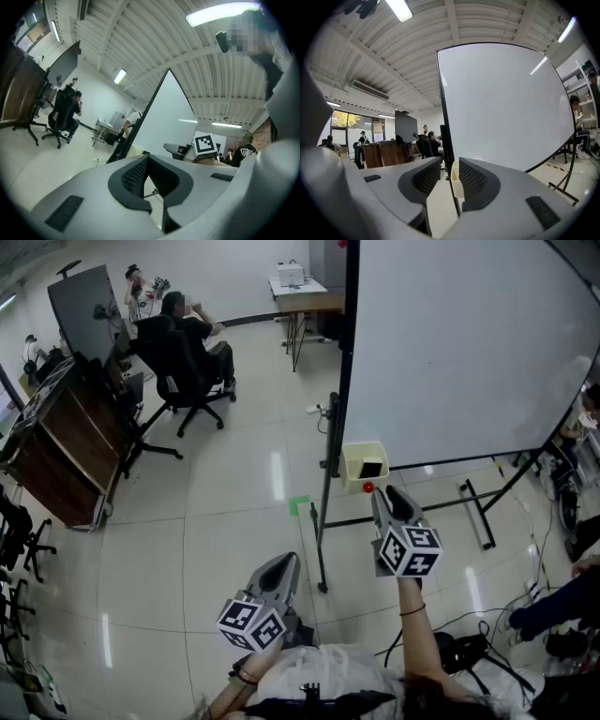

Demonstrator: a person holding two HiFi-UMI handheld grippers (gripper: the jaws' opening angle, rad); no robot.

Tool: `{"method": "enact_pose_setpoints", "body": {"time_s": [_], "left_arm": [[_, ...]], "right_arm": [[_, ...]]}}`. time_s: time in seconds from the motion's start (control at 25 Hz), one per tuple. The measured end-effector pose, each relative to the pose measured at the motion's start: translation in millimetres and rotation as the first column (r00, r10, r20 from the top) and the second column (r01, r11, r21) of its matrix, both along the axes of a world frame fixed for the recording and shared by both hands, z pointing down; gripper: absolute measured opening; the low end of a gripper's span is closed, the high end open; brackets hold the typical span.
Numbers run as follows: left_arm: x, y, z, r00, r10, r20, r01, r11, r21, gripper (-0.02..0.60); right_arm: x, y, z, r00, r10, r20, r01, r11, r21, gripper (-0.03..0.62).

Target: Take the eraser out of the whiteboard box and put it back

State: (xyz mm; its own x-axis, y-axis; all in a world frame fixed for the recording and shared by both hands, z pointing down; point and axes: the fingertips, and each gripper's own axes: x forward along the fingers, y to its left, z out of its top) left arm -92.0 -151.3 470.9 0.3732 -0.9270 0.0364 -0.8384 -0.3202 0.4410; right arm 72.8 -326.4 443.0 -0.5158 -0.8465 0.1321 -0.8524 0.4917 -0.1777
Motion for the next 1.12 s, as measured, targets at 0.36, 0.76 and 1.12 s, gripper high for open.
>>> {"method": "enact_pose_setpoints", "body": {"time_s": [0.36,0.76,1.12], "left_arm": [[-55,-25,-6,0.996,-0.082,-0.03,0.082,0.996,0.019,-0.014],[-81,-38,-3,0.994,-0.099,-0.055,0.1,0.995,0.011,-0.014],[-90,-48,1,0.994,-0.085,-0.064,0.085,0.996,0.005,-0.014]], "right_arm": [[-18,-94,64,0.991,0.065,-0.115,-0.081,0.987,-0.14,0.343],[-17,-136,119,0.96,0.072,-0.271,-0.143,0.957,-0.252,0.337],[-15,-143,127,0.936,0.101,-0.336,-0.191,0.951,-0.244,0.28]]}}
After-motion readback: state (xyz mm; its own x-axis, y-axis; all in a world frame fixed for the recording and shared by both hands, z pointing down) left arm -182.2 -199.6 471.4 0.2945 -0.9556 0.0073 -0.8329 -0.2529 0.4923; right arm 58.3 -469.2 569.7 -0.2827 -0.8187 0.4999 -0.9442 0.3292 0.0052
